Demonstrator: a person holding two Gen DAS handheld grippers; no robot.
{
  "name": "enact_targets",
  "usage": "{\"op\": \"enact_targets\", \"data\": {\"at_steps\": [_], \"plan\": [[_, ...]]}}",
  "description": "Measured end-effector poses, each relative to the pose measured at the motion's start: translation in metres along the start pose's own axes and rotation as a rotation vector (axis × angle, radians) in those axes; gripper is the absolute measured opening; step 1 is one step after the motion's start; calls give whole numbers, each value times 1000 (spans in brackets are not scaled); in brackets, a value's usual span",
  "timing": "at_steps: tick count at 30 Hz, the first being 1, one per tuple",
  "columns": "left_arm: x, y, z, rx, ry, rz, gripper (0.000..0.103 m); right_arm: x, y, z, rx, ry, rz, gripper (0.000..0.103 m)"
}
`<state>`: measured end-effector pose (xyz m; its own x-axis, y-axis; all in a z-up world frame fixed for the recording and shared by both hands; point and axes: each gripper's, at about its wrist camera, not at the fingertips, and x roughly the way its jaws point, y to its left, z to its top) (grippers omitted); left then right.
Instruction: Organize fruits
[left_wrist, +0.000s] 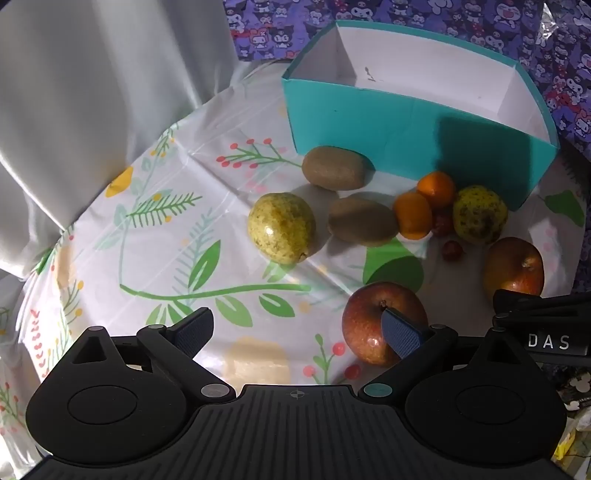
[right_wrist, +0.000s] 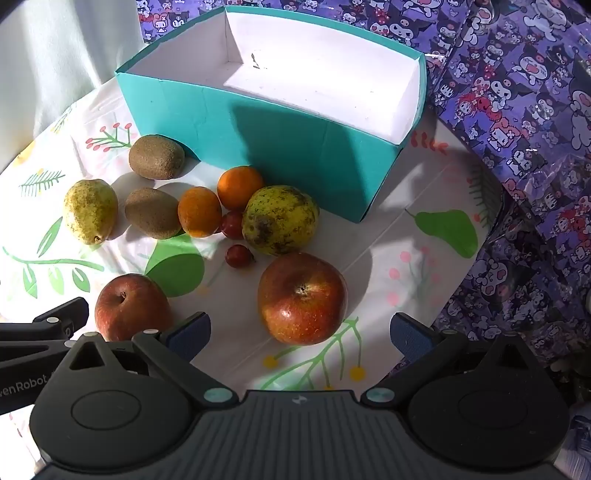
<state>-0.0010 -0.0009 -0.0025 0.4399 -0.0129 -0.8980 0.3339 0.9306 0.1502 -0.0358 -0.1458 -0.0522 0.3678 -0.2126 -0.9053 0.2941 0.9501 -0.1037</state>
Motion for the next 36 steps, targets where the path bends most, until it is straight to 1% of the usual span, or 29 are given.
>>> {"op": "enact_targets", "data": {"at_steps": [5,18,20,36], "plan": [[1,0,0,1,2,-3,100,-1,-1,5,0,3,-2,103],[0,-4,2,5,7,-6,100,-1,-6,5,0,3,-7,103],[0,-4,2,4,7,-7,100,1,-1,5,-1,3,-8,103],[1,-7,2,9,7,-6,100,1,-2,4,2,1,-8,103]]}}
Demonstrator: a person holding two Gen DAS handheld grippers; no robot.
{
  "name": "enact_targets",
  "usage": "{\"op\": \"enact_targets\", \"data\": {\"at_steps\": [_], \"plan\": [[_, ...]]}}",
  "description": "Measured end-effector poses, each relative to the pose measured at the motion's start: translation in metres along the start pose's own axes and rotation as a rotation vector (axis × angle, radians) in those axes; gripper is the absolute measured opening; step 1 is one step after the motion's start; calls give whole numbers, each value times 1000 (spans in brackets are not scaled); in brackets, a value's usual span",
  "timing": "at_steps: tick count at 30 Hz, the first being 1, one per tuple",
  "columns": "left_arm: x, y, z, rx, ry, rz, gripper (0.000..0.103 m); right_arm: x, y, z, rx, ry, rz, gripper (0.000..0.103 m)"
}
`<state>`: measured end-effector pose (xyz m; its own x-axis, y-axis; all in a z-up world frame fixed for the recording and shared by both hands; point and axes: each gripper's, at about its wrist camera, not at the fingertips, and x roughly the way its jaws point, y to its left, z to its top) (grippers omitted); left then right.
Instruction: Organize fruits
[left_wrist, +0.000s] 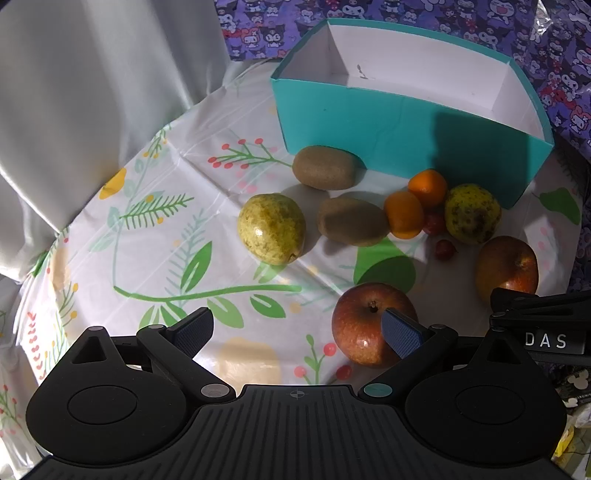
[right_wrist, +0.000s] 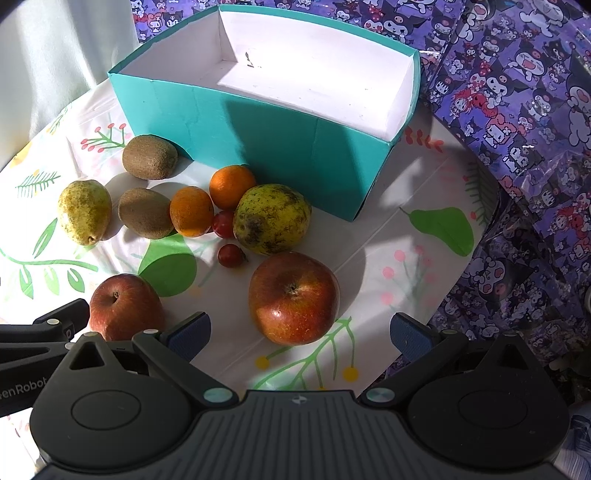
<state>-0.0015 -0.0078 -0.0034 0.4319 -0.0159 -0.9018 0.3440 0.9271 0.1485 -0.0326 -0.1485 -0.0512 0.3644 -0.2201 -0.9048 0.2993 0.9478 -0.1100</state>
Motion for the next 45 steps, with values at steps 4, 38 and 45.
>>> {"op": "enact_targets", "data": {"at_steps": [4,38,45], "plan": [[0,0,0,-1,1,0,100,0,-1,-2,0,-1,0,103],[0,-1,2,5,4,-1,100,1,-3,-1,15,-1,0,103],[0,-2,3,6,5,-1,100,1,-4,-1,16,-2,1,103]]}}
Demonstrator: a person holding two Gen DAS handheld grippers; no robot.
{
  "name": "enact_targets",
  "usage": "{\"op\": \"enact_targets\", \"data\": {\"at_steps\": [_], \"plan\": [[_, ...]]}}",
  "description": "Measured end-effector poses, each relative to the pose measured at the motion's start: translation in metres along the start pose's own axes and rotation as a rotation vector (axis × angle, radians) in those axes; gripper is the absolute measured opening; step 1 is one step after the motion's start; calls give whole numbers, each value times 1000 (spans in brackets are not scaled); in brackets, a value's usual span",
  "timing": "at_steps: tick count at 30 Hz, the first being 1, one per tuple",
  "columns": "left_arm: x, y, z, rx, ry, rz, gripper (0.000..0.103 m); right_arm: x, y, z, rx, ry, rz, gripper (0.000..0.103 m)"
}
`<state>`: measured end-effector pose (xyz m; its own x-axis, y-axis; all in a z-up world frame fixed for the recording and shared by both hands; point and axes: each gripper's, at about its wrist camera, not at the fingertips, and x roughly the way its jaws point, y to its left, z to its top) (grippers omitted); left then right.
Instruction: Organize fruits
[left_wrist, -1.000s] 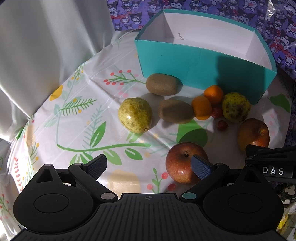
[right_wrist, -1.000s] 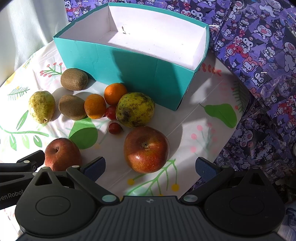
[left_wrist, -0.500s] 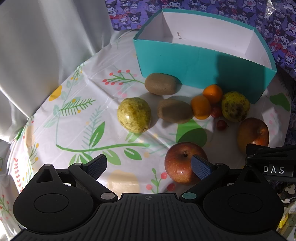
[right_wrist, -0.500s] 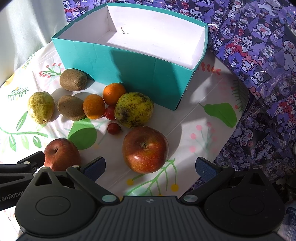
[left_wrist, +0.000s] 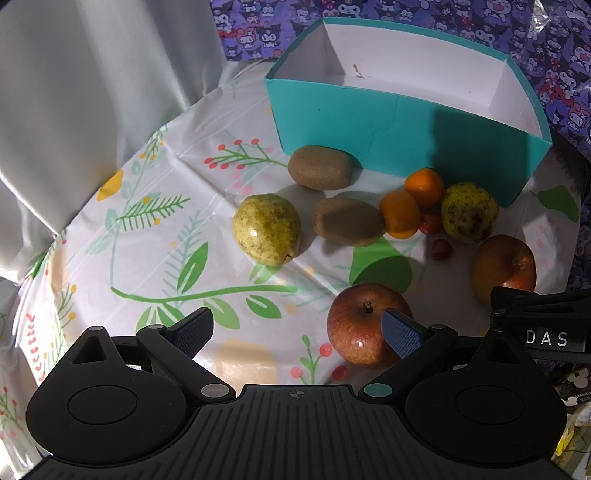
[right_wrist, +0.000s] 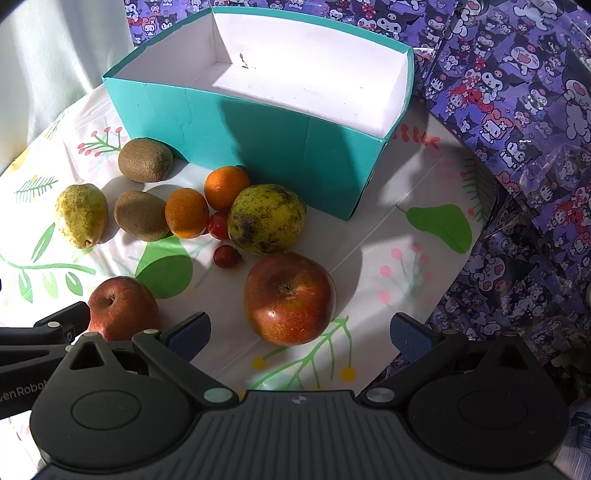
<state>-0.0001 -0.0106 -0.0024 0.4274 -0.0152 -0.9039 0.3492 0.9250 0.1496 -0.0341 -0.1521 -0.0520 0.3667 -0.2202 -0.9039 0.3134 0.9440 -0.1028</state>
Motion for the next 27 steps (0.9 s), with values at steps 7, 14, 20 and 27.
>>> {"op": "enact_targets", "data": {"at_steps": [7,14,20,27], "plan": [[0,0,0,0,-1,0,100,0,0,0,2,0,0,103],[0,-3,-1,0,-6,-4,100,-1,-3,0,8,-6,0,103],[-3,-1,-3,-25,-66,-28,100,-4,-7,-3,26,-44,10,103],[-10,1,-18,-45,-254,-90,100,-19,-18,-15,21,-249,59,103]]}}
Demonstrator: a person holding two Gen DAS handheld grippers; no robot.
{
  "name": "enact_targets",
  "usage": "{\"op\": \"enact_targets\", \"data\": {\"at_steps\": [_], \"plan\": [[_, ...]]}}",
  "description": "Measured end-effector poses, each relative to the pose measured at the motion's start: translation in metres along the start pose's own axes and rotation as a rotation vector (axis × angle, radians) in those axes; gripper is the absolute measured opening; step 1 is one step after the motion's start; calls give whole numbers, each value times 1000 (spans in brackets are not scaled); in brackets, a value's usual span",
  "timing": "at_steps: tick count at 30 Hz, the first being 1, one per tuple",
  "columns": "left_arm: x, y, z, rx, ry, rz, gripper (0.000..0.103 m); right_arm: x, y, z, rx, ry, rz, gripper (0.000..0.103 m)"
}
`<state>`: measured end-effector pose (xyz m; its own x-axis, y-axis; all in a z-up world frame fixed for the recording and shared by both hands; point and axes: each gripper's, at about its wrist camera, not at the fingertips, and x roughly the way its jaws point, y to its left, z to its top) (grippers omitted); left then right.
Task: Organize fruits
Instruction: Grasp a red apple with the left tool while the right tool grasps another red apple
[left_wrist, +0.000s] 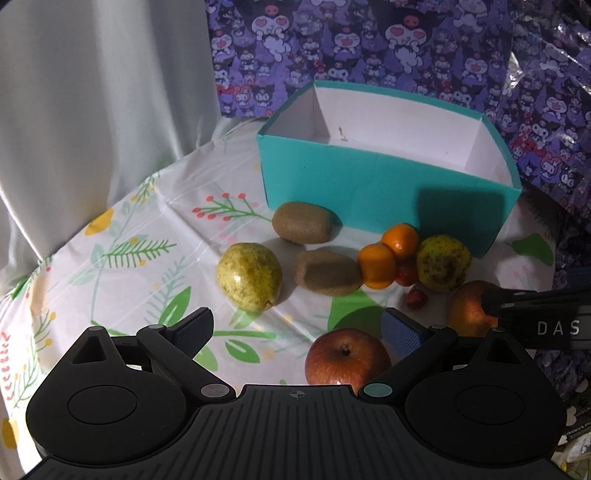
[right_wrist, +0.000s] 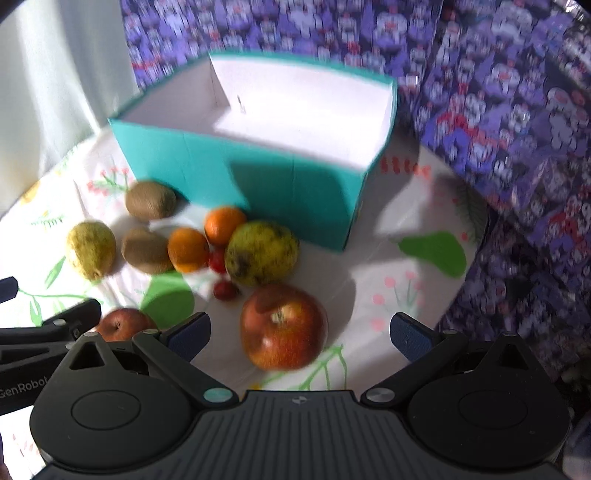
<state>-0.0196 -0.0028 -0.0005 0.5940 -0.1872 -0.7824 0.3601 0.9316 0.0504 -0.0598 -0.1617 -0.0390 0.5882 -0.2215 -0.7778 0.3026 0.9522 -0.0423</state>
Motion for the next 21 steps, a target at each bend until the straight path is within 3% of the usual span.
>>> {"op": "enact_targets", "data": {"at_steps": [4,6,9,14,17,21], "plan": [[-1,1,-17,-3,-31,-65,100,-23,-15,-15,8,-269,98,103],[0,0,-27,-10,-47,-65,100,-29,-22,-22,10,-350,157,103],[0,-4,-39,-1,-92,-62,100,-32,-27,-26,2,-392,160,103],[13,-18,-48,50,-95,-85,100,-36,-38,-40,6,-461,210,103],[25,-21,-50,52,-84,-78,99,-34,-37,-47,-12,-448,187,103],[43,-25,-52,73,-50,-73,82,-22,-35,-50,-14,-386,193,103]]}}
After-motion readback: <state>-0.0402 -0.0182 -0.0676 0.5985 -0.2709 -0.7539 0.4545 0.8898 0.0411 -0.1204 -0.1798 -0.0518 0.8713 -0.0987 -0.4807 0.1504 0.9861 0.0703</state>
